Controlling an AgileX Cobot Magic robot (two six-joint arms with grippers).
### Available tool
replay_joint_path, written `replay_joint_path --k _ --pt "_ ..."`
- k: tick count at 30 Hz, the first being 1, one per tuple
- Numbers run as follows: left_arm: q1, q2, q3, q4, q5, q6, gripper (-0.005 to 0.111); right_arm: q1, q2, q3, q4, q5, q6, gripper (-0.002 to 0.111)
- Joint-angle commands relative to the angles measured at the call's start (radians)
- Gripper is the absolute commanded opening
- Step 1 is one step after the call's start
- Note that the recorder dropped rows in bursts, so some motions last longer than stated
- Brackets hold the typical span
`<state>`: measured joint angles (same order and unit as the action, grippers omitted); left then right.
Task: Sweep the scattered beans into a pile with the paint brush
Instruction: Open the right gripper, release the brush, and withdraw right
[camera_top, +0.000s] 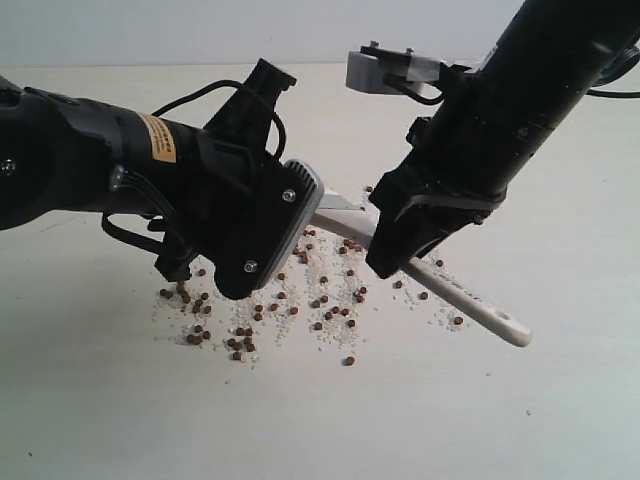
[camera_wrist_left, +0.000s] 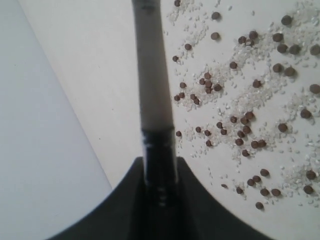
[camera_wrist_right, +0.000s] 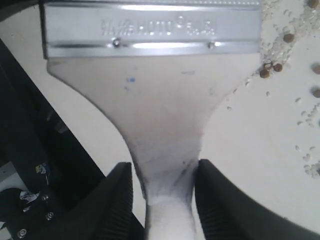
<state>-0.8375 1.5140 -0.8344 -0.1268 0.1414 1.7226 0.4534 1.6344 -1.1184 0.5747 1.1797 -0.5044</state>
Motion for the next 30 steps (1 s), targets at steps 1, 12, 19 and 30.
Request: replay_joint_path --k 1,12,19,30 --pt "-0.002 -0.001 0.002 -0.008 0.015 -0.01 0.0 -0.001 -0.004 -0.009 0.027 -0.031 0.008 0.047" --pt "-0.002 -0.001 0.002 -0.008 0.022 -0.058 0.0 -0.001 -0.034 -0.028 -0.02 -0.023 0.026 0.053" --pt "-0.002 -0.001 0.002 -0.008 0.039 -0.071 0.0 -0.001 -0.118 -0.073 -0.167 -0.04 0.127 0.053" --pt "0.005 -0.001 -0.093 -0.008 0.194 -0.327 0.0 -0.001 -0.426 -0.105 -0.739 -0.212 0.545 0.051"
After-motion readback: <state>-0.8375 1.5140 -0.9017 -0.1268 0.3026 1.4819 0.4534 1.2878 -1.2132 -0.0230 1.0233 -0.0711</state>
